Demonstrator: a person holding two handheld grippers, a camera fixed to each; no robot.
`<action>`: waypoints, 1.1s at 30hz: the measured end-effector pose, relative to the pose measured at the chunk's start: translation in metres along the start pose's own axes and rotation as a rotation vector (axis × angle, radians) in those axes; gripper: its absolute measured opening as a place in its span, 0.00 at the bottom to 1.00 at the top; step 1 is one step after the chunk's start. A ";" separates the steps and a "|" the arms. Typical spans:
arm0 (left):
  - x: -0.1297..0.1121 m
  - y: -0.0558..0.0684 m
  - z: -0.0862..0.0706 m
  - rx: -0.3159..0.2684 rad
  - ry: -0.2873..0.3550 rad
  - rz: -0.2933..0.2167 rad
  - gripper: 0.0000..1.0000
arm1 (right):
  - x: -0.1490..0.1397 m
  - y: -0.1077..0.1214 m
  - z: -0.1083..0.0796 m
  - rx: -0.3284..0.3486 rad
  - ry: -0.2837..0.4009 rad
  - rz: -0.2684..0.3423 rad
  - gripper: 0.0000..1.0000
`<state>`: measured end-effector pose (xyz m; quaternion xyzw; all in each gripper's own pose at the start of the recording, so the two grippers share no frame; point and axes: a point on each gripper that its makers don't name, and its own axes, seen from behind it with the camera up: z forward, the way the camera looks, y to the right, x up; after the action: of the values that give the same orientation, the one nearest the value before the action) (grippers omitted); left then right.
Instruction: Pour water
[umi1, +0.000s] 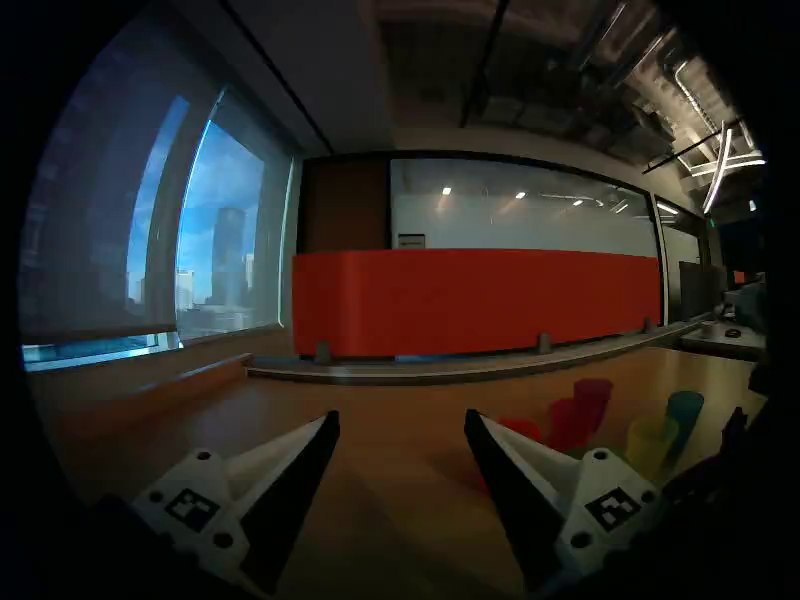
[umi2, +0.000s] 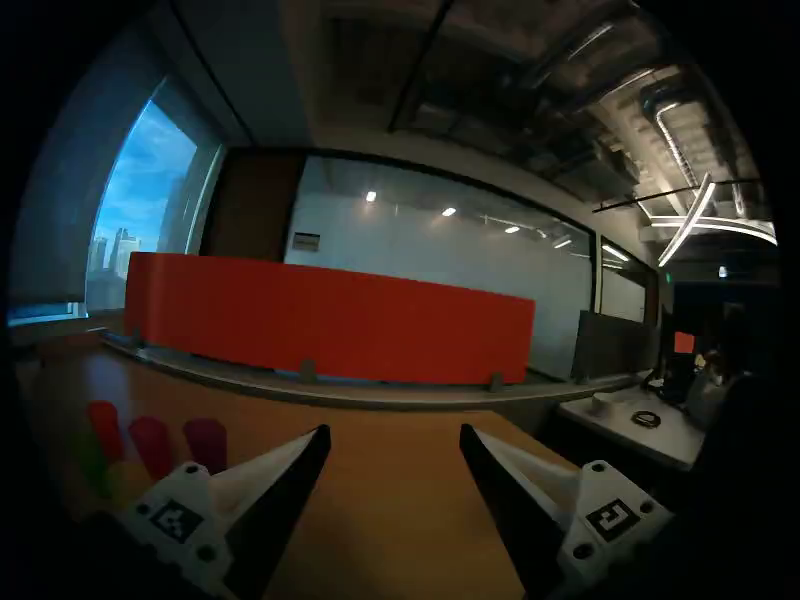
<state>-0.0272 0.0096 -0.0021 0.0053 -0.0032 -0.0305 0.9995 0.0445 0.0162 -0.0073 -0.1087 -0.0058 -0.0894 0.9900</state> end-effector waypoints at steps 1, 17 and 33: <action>-0.002 0.000 0.000 0.001 -0.004 0.001 0.93 | 0.000 0.000 0.000 0.000 -0.001 -0.002 1.00; -0.019 0.000 0.003 0.000 -0.030 -0.009 0.92 | -0.005 0.006 -0.001 0.000 -0.012 0.026 1.00; -0.020 -0.003 0.003 -0.001 -0.032 -0.016 0.92 | -0.007 0.003 0.000 0.011 -0.019 0.032 1.00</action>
<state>-0.0479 0.0076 0.0009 0.0043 -0.0191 -0.0388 0.9991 0.0381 0.0199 -0.0078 -0.1042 -0.0141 -0.0724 0.9918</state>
